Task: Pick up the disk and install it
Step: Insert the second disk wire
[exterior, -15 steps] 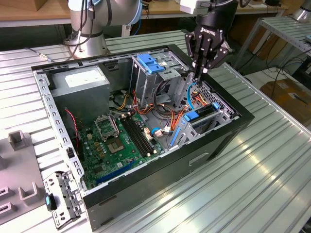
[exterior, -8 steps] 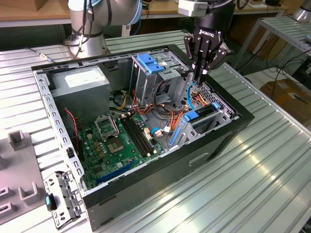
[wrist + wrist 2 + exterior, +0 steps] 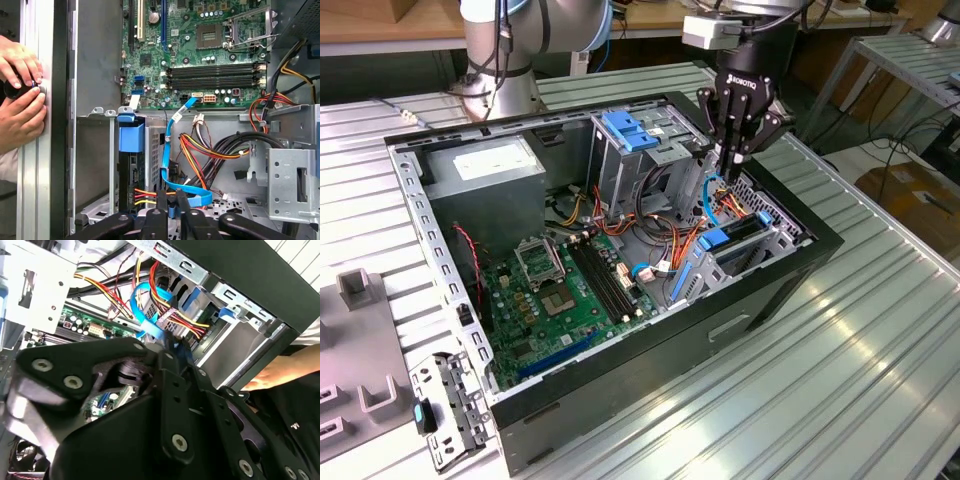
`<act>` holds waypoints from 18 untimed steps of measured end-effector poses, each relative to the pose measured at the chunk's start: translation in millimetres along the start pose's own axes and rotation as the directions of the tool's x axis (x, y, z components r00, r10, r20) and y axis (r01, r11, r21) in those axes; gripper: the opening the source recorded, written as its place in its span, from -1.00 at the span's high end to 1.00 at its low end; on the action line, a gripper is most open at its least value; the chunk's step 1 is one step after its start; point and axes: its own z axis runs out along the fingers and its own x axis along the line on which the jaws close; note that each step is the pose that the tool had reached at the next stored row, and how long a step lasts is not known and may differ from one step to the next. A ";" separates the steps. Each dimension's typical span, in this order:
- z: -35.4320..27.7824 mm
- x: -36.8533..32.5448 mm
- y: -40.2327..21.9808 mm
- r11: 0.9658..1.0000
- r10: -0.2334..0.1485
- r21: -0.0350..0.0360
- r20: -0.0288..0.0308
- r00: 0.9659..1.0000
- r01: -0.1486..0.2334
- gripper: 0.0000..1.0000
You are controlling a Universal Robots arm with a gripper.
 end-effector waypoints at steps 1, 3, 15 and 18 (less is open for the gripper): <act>0.3 -0.3 -0.1 1.000 0.000 0.000 -0.004 1.000 0.000 0.68; 0.8 -0.5 -0.3 1.000 0.000 0.000 -0.011 1.000 0.000 0.68; 4.2 10.1 -0.3 1.000 0.000 0.000 -0.006 1.000 0.000 0.68; 6.8 18.4 0.1 1.000 -0.001 0.001 0.006 1.000 0.001 0.68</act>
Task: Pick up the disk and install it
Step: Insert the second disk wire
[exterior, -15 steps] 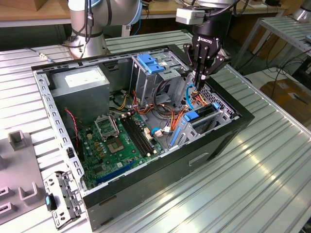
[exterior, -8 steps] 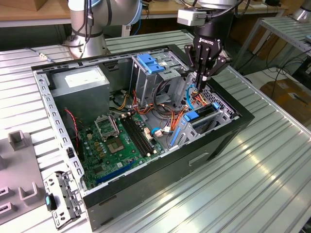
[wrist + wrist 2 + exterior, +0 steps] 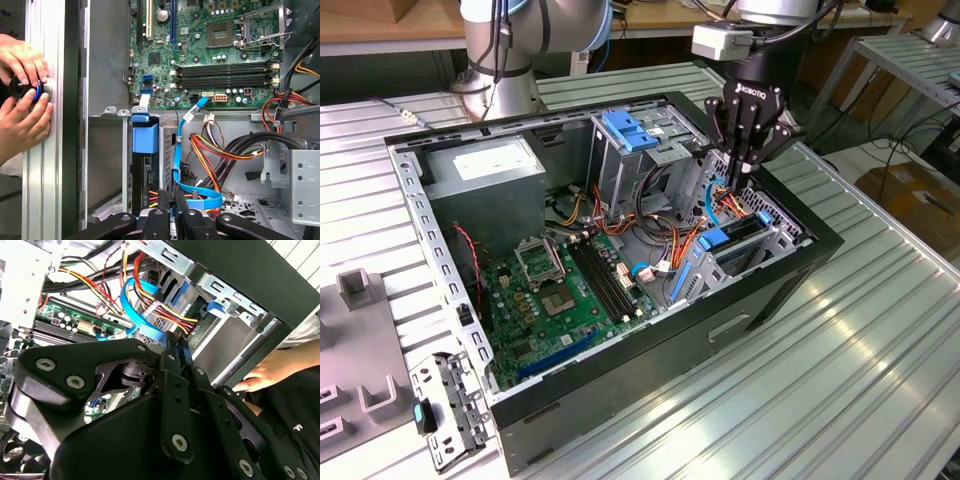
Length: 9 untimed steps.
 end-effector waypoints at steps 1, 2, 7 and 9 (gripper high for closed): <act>0.5 1.8 0.4 1.000 0.000 0.000 0.002 1.000 0.000 0.68; 1.1 3.4 1.1 1.000 -0.001 0.001 0.005 1.000 0.001 0.68; 2.6 8.1 6.9 1.000 -0.008 0.005 0.012 1.000 0.008 0.68; 3.1 9.1 9.4 1.000 -0.009 0.008 0.017 1.000 0.009 0.68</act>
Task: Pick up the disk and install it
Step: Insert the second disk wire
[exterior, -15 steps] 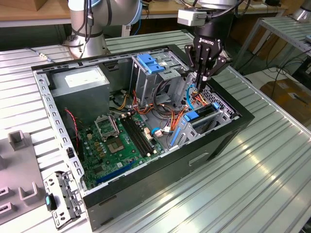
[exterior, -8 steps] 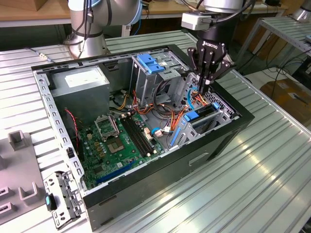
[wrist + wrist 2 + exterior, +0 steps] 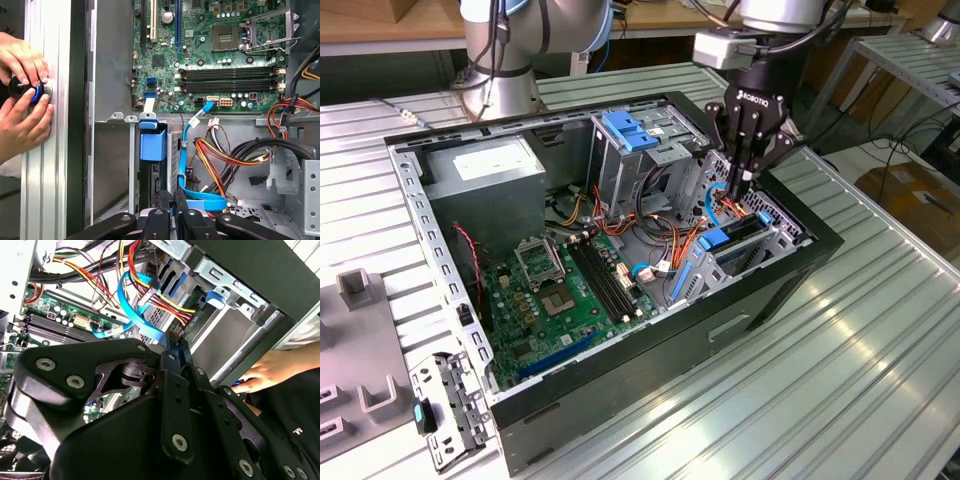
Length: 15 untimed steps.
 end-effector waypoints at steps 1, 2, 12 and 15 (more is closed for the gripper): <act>0.2 0.4 1.0 1.000 -0.001 0.002 0.003 1.000 0.001 0.68; 0.4 1.0 2.0 1.000 -0.002 0.004 0.005 1.000 0.002 0.68; 3.9 10.5 7.4 1.000 -0.012 0.029 0.038 0.999 0.011 0.68; 3.9 10.6 7.4 1.000 -0.013 0.029 0.038 0.999 0.012 0.68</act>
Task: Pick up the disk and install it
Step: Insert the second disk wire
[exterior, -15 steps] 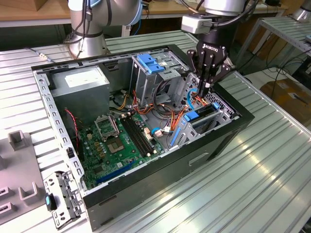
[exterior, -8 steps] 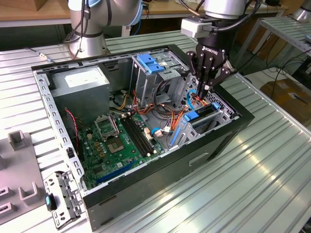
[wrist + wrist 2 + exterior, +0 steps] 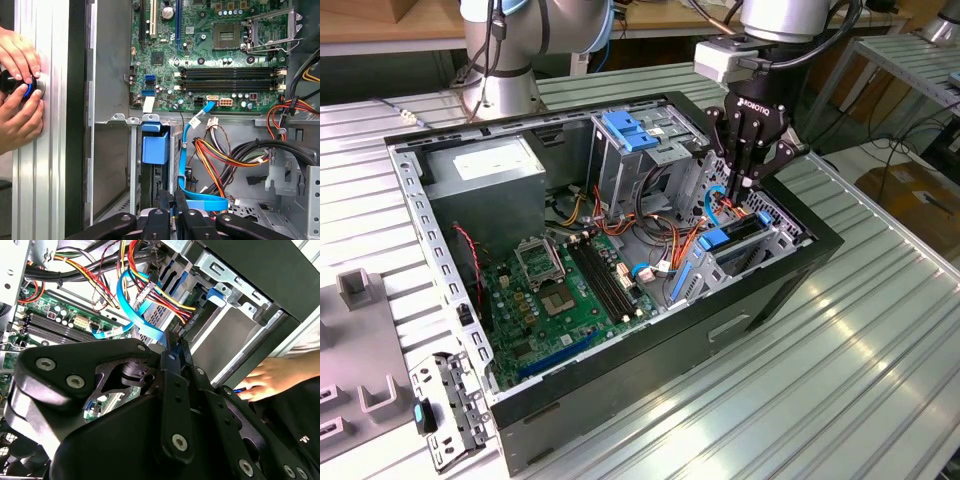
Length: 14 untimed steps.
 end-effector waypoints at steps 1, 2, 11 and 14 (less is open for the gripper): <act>0.0 0.0 0.0 1.000 0.000 0.000 0.000 1.000 0.000 0.68; 0.0 0.0 0.0 1.000 0.000 0.000 0.000 1.000 0.000 0.68; 0.4 -0.1 0.3 1.000 0.000 0.000 0.000 1.000 0.000 0.68; 0.4 0.0 0.3 1.000 0.000 0.000 0.000 1.000 0.000 0.68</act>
